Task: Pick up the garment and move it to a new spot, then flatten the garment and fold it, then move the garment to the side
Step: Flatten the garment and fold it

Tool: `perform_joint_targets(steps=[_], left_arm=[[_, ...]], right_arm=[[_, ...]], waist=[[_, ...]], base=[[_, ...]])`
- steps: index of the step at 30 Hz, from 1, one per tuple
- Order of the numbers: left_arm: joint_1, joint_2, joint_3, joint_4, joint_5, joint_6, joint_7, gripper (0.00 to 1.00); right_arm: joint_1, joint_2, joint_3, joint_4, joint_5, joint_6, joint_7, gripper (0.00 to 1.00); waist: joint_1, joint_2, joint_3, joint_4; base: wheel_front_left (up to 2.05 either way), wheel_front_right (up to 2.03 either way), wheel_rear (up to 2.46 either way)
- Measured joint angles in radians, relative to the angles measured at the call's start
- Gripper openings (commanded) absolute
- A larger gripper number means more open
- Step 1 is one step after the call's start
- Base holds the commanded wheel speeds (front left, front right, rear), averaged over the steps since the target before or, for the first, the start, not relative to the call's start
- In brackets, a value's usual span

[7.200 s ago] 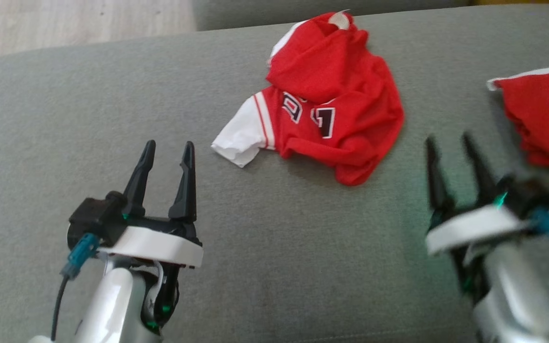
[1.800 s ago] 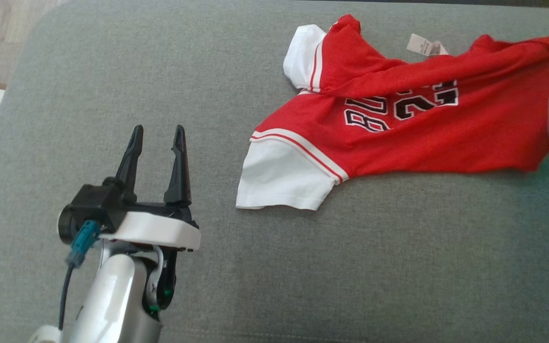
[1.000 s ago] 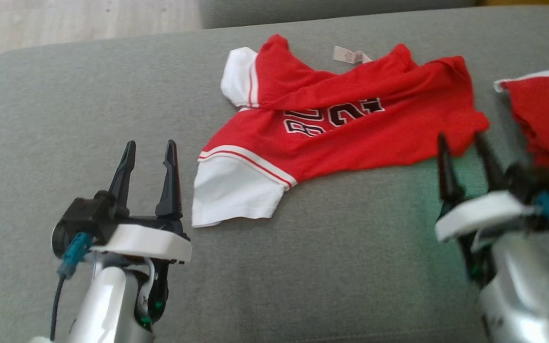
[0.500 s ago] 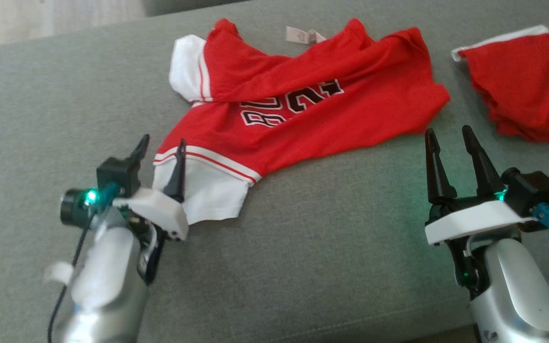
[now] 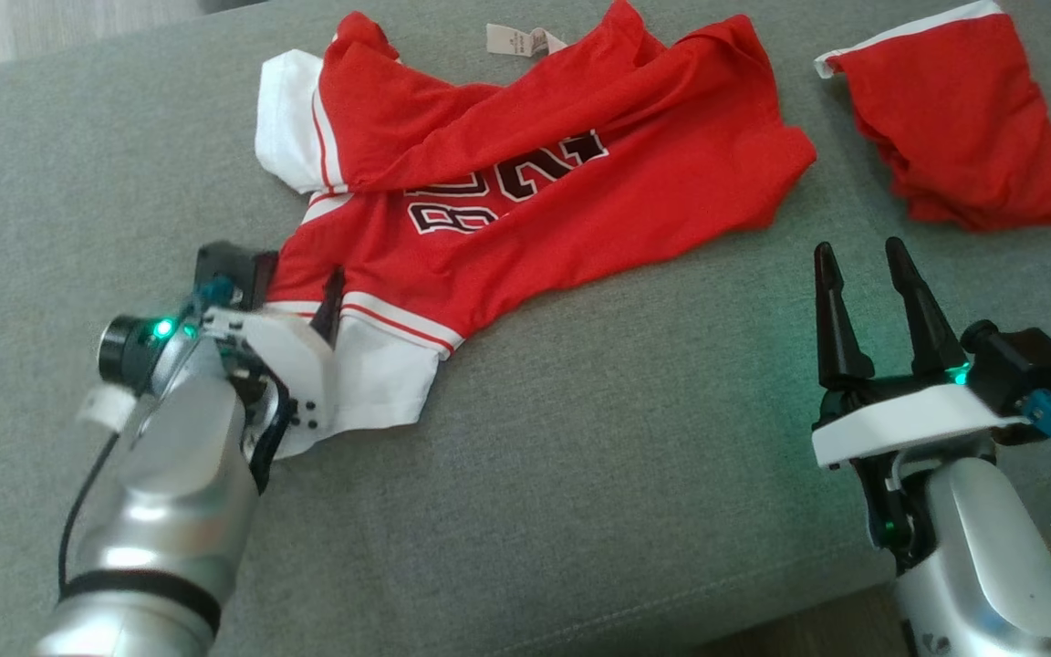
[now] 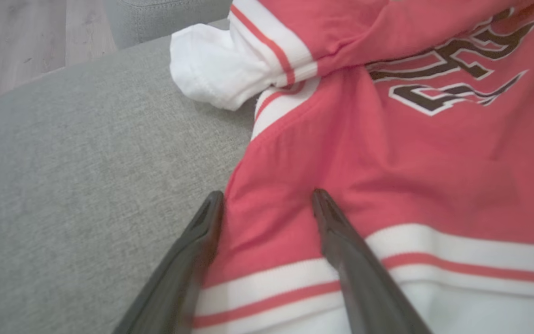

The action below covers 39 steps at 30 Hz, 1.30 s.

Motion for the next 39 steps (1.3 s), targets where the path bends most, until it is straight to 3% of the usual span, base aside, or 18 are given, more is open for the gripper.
perform_joint_targets(steps=[1, 2, 3, 9, 24, 31, 32, 33, 37, 39], left_arm=[[-0.013, 0.000, -0.008, 0.014, -0.007, -0.001, 0.006, 1.00], [-0.024, 0.000, -0.012, 0.023, -0.015, -0.004, 0.008, 0.91], [-0.030, 0.000, -0.018, 0.032, -0.020, -0.004, 0.007, 0.00], [-0.034, 0.000, -0.033, 0.046, -0.045, -0.007, -0.059, 0.00], [0.020, 0.037, 0.072, -0.190, -0.079, 0.099, -0.077, 0.00], [0.044, 0.067, 0.117, -0.214, -0.072, 0.158, -0.077, 0.00], [0.046, 0.067, 0.123, -0.216, -0.069, 0.167, -0.077, 0.15], [0.048, 0.067, 0.125, -0.220, -0.068, 0.173, -0.077, 1.00], [0.070, 0.057, 0.129, -0.260, -0.066, 0.174, -0.078, 1.00], [0.118, 0.045, 0.161, -0.354, -0.067, 0.184, -0.078, 1.00]], right_arm=[[0.000, 0.001, 0.000, 0.000, 0.000, 0.000, 0.000, 1.00], [0.000, 0.001, -0.001, 0.000, 0.000, 0.000, 0.000, 1.00], [0.000, 0.002, -0.002, 0.000, 0.000, 0.000, 0.000, 1.00], [0.000, 0.004, -0.021, 0.000, -0.010, 0.000, 0.000, 1.00], [0.000, 0.007, -0.024, 0.000, -0.026, 0.000, 0.005, 1.00], [0.000, 0.007, -0.018, 0.003, -0.027, 0.000, 0.018, 1.00], [0.000, 0.007, -0.018, 0.006, -0.029, 0.000, 0.019, 1.00], [0.000, 0.007, -0.018, 0.011, -0.031, 0.000, 0.023, 1.00], [0.000, 0.007, -0.016, 0.025, -0.035, 0.000, 0.029, 1.00], [0.000, 0.007, -0.016, 0.029, -0.035, 0.000, 0.035, 1.00]], waist=[[0.0000, 0.0000, 0.000, -0.001], [0.0000, 0.0000, 0.000, -0.002], [0.0000, 0.0000, 0.000, -0.002], [0.0000, 0.0000, -0.001, 0.012], [0.0000, 0.0000, -0.007, 0.059], [0.0000, 0.0000, -0.011, 0.078], [0.0000, 0.0000, -0.012, 0.081], [0.0000, 0.0000, -0.014, 0.085], [0.0000, 0.0000, -0.021, 0.101], [0.0000, 0.0000, -0.030, 0.114]], base=[[0.00, 0.00, 0.00], [0.00, 0.00, 0.00], [0.00, 0.00, 0.00], [0.00, 0.00, 0.00], [0.00, 0.00, 0.00], [0.00, 0.00, 0.00], [0.00, 0.00, 0.00], [0.00, 0.00, 0.00], [0.00, 0.00, 0.00], [0.00, 0.00, 0.00]])
